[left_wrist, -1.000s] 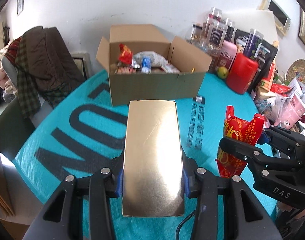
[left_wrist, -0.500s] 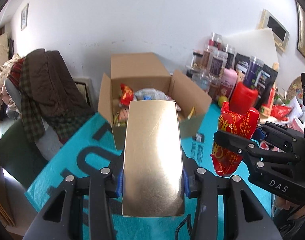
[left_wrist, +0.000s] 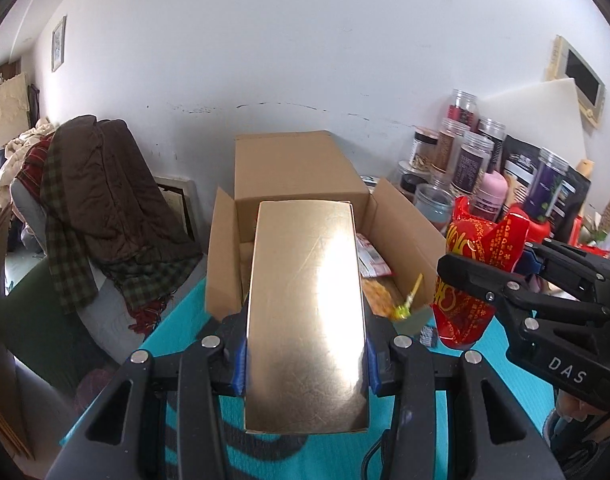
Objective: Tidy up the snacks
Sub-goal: 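Lower the gold box and red candy bag into the cardboard box with both grippers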
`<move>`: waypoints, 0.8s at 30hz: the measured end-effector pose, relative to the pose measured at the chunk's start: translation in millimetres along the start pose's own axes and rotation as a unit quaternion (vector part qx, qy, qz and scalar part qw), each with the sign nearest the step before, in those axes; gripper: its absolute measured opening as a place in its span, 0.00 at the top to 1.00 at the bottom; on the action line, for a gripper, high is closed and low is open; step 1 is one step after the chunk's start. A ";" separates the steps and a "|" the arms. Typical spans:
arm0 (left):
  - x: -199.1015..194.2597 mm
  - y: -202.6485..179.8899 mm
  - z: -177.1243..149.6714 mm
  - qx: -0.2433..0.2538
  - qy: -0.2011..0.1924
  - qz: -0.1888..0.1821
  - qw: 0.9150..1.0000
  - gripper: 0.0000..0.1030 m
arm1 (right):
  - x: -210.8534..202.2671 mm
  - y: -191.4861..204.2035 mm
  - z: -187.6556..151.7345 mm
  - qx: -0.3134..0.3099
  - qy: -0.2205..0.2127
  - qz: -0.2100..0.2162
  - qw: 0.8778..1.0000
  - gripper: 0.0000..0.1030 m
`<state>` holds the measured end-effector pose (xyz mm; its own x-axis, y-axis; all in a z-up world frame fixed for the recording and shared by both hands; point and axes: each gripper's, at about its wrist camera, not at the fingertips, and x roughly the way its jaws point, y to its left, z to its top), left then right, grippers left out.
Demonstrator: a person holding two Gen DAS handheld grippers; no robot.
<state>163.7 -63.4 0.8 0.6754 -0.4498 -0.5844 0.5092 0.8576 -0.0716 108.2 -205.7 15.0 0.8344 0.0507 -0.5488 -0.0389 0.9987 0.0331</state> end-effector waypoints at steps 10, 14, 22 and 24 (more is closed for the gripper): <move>56.9 7.3 22.1 -0.002 0.017 0.014 1.000 0.58 | 46.2 -19.5 18.3 -0.006 0.001 -0.001 1.000 0.64; 79.2 11.2 24.4 -0.002 0.030 0.020 0.999 0.58 | 65.1 -25.0 15.9 -0.004 0.015 -0.003 1.000 0.64; 115.1 13.5 22.8 0.009 0.057 0.025 0.998 0.58 | 94.0 -31.6 3.4 0.003 0.046 -0.004 0.999 0.64; 122.4 13.9 22.6 0.008 0.063 0.026 0.998 0.58 | 100.4 -33.6 1.2 0.003 0.054 -0.005 0.999 0.64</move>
<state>265.4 -112.2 -53.5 0.6297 -0.3690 -0.6836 0.4840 0.8747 -0.0264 193.9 -234.2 -40.2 0.7705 0.0413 -0.6361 -0.0273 0.9991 0.0317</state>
